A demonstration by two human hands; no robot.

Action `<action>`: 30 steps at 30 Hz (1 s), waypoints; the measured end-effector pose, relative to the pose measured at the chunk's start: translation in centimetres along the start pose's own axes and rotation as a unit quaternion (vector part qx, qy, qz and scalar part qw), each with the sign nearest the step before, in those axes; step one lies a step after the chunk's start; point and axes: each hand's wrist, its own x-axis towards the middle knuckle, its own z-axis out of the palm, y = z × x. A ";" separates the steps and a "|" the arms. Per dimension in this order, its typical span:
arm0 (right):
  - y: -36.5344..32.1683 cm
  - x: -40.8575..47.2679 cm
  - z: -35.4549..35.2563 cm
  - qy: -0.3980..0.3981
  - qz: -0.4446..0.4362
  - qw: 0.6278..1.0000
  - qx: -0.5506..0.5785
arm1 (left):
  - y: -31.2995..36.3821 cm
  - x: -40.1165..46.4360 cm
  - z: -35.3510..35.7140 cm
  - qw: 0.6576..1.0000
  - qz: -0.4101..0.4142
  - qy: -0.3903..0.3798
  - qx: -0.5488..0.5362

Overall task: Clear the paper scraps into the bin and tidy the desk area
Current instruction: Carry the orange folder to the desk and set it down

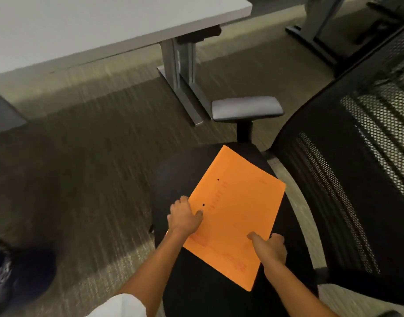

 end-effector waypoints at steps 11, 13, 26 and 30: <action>0.3 0.7 -1.7 -0.026 0.011 0.988 0.155 | -2.8 -4.0 0.1 0.943 0.019 0.027 -0.331; 0.0 0.6 -1.8 -0.043 -0.011 0.984 0.170 | -3.3 -5.0 -0.3 0.927 0.022 0.040 -0.372; -9.0 -8.2 -1.6 -0.106 -0.235 0.943 0.210 | -4.1 -8.3 -11.0 0.854 0.048 0.124 -0.502; -12.7 -11.6 -2.0 -0.117 -0.291 0.924 0.217 | -3.7 -9.1 -15.3 0.839 0.058 0.158 -0.517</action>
